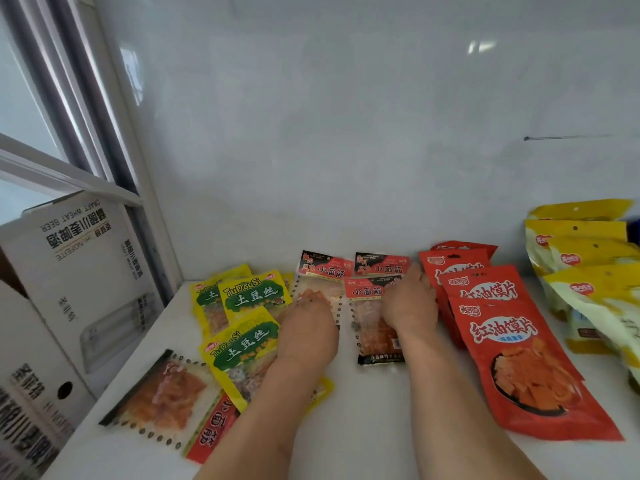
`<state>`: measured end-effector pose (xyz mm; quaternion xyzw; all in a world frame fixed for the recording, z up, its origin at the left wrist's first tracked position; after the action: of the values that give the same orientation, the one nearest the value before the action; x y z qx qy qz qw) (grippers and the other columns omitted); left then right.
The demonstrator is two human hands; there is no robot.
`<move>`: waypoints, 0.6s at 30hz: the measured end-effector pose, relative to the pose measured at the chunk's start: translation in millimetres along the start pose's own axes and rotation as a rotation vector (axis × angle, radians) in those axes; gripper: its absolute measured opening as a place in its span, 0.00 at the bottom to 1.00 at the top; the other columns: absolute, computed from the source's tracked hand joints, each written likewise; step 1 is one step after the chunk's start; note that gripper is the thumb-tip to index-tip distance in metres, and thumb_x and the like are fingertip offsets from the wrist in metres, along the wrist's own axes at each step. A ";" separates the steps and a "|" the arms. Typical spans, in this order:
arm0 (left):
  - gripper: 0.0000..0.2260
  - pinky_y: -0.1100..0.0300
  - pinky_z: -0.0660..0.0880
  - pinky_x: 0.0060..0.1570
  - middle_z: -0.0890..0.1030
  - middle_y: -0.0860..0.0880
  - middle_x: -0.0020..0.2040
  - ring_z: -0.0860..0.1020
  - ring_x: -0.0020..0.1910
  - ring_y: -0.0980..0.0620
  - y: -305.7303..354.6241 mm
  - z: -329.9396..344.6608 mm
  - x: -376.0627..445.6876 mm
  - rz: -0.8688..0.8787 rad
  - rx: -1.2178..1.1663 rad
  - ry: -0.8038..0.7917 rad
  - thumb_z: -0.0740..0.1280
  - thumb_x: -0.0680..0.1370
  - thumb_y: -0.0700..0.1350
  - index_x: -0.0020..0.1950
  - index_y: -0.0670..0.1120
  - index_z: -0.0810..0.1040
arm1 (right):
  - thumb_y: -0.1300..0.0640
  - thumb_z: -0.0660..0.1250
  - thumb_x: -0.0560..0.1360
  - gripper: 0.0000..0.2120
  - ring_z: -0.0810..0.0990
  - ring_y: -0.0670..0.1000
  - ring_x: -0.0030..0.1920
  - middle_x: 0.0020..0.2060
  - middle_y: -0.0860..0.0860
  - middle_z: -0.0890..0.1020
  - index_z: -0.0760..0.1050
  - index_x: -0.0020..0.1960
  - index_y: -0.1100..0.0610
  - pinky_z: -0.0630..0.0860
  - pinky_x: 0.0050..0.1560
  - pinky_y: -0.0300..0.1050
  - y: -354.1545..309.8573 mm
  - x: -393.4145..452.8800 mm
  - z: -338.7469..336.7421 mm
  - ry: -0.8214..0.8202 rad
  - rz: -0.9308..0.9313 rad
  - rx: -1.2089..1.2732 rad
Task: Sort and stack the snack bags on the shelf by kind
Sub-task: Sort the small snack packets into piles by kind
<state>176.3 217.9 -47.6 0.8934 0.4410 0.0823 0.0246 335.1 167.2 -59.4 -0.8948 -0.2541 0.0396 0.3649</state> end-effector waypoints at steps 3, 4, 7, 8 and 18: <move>0.13 0.54 0.72 0.59 0.77 0.44 0.63 0.76 0.61 0.46 -6.3 -8.4 -1.5 -0.025 -0.333 0.085 0.56 0.83 0.41 0.65 0.43 0.74 | 0.55 0.59 0.81 0.31 0.57 0.61 0.78 0.79 0.58 0.57 0.51 0.80 0.58 0.58 0.74 0.58 -8.9 -9.5 0.1 -0.019 -0.061 -0.087; 0.13 0.55 0.72 0.58 0.77 0.45 0.63 0.76 0.61 0.46 -9.5 -13.6 -4.4 -0.035 -0.429 0.124 0.56 0.84 0.42 0.65 0.44 0.75 | 0.54 0.59 0.81 0.29 0.56 0.60 0.78 0.79 0.57 0.56 0.54 0.80 0.57 0.57 0.75 0.58 -13.3 -12.7 -0.1 -0.012 -0.089 -0.120; 0.14 0.55 0.71 0.62 0.77 0.48 0.64 0.76 0.64 0.46 -25.6 -27.5 -14.3 -0.082 -0.591 0.209 0.56 0.84 0.41 0.67 0.45 0.75 | 0.52 0.57 0.82 0.22 0.63 0.60 0.74 0.74 0.57 0.67 0.66 0.75 0.56 0.62 0.72 0.55 -36.7 -23.8 3.0 0.033 -0.305 -0.162; 0.15 0.56 0.69 0.62 0.76 0.47 0.66 0.75 0.65 0.46 -32.9 -31.5 -18.0 -0.105 -0.587 0.229 0.57 0.84 0.41 0.68 0.45 0.75 | 0.52 0.57 0.83 0.20 0.67 0.59 0.71 0.72 0.56 0.71 0.68 0.73 0.56 0.65 0.70 0.53 -45.8 -28.8 8.1 0.006 -0.401 -0.174; 0.17 0.50 0.72 0.54 0.74 0.45 0.63 0.73 0.61 0.42 -106.9 -30.6 -72.6 -0.397 -0.046 0.212 0.58 0.82 0.50 0.70 0.47 0.71 | 0.56 0.58 0.80 0.14 0.79 0.56 0.62 0.61 0.54 0.81 0.79 0.61 0.50 0.65 0.67 0.57 -69.3 -66.5 54.3 -0.284 -0.513 -0.449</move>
<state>43.9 224.7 -39.0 0.7746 0.6064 0.1792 0.0144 234.0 211.4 -60.0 -0.8453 -0.5207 0.0140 0.1188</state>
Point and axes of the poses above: each hand's wrist, its own x-axis towards the middle knuckle, its own z-axis out of the palm, y = z × x, the point moved 3 cm from there along x, towards the middle knuckle
